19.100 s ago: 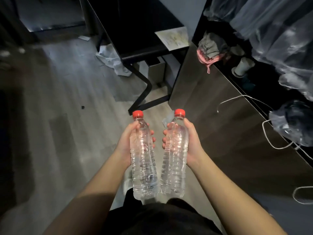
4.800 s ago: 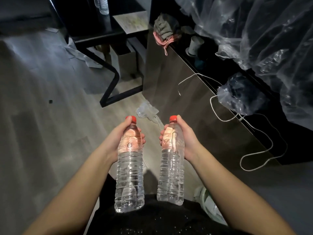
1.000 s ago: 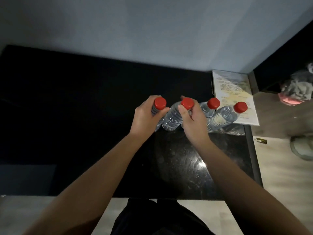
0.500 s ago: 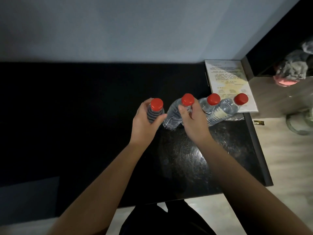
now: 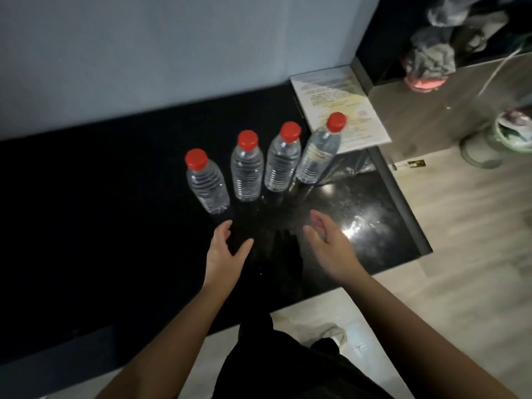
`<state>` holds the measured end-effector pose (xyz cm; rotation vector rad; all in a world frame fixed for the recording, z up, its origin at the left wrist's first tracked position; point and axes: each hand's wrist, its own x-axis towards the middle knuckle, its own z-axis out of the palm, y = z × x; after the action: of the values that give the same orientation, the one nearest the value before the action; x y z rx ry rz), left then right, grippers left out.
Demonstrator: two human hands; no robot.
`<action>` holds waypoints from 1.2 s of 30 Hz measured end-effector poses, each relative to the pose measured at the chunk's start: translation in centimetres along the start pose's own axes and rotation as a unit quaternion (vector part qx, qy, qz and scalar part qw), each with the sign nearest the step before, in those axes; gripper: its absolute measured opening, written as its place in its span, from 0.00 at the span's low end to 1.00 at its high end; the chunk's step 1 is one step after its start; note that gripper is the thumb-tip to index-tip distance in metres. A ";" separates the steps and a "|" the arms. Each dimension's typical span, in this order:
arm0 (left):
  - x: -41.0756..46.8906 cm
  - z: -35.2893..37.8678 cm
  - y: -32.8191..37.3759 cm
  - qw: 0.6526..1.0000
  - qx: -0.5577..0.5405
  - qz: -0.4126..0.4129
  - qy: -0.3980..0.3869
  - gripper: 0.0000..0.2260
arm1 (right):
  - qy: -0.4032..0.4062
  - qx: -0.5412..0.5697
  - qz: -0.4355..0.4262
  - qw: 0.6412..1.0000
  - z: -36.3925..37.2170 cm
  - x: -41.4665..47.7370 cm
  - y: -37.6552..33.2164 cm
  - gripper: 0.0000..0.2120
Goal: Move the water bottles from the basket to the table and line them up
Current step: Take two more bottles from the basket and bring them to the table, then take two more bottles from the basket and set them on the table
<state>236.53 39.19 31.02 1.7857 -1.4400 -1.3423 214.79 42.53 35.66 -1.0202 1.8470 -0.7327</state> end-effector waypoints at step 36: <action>-15.5 50.7 21.3 0.937 0.076 0.208 -0.271 0.11 | 0.319 0.120 0.187 0.921 -42.7 -17.1 32.9 0.17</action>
<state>182.25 56.70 34.20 1.1214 -2.1186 -1.5822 169.80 76.85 35.23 -0.2492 2.3318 -1.1051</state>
